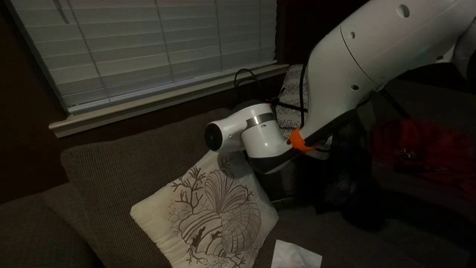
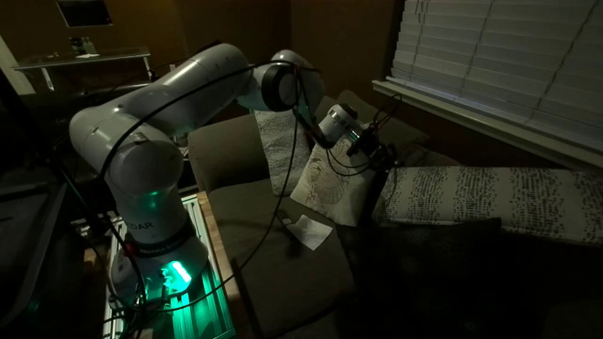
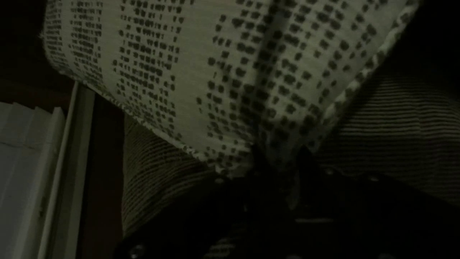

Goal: Move the long white pillow to the right

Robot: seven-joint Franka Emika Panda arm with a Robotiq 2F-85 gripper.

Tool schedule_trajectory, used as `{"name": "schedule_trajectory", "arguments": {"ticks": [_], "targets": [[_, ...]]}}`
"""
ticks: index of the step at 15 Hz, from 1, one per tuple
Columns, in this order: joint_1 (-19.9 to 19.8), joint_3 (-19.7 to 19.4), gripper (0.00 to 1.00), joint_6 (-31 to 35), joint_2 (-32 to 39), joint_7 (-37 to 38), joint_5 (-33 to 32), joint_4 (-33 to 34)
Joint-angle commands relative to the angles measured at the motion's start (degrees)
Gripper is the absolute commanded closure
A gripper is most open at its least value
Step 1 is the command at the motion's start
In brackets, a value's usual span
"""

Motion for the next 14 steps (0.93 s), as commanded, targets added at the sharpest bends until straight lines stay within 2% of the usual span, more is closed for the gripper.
{"name": "schedule_trajectory", "arguments": {"ticks": [1,4,6,7,8,10,11,12,14], "targets": [[2.0,-3.1,0.95,-1.2,-6.3,8.4,-1.8,-5.6],[1.5,-5.0,0.95,-1.0,-11.8,13.9,-0.9,-7.9],[0.0,-5.8,0.95,-1.6,-13.3,13.9,0.4,-5.0],[-2.3,-3.4,0.95,-3.3,-14.4,13.2,-1.3,-3.2],[-4.4,-2.1,0.95,-2.7,-15.3,9.4,-0.1,-1.3],[-7.8,1.5,0.95,1.7,-16.4,0.8,0.7,-1.3],[-5.6,0.5,0.95,-1.0,-15.2,7.0,-1.1,-0.8],[-6.7,1.5,0.80,-0.3,-15.9,5.9,-0.9,-0.8],[-6.8,1.9,0.80,-0.3,-15.8,6.3,-0.8,-0.9]]}}
